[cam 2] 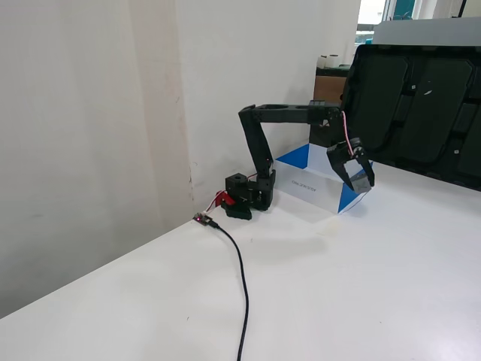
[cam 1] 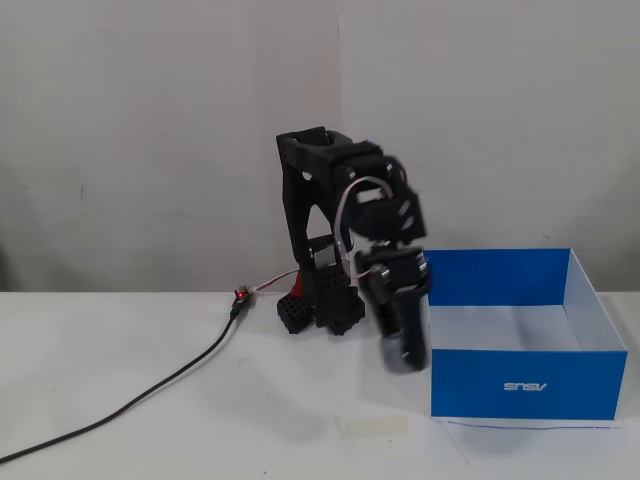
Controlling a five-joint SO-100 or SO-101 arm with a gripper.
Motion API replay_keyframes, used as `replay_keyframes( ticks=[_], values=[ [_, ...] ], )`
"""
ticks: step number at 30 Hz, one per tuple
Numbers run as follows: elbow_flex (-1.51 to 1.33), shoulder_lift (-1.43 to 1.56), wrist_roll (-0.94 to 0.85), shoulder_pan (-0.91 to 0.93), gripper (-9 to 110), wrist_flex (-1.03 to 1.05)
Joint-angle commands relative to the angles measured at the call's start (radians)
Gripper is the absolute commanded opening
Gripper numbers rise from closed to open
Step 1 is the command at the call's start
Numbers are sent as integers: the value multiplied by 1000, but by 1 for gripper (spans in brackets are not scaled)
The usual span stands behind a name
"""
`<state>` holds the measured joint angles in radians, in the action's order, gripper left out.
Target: Pick the gray block and keep it in the box.
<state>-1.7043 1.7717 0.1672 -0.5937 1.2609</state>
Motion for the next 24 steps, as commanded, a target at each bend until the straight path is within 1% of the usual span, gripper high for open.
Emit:
replay_keyframes(
  ticks=[1,10,15,21,23,24],
  values=[
    [91,129,-32,-126,6,21],
    [63,178,-37,-394,6,44],
    [-15,184,-37,-509,6,-29],
    [-84,184,-26,-595,7,-87],
    [-98,184,-35,-611,10,-94],
    [-101,184,-37,-615,15,-95]
  ],
)
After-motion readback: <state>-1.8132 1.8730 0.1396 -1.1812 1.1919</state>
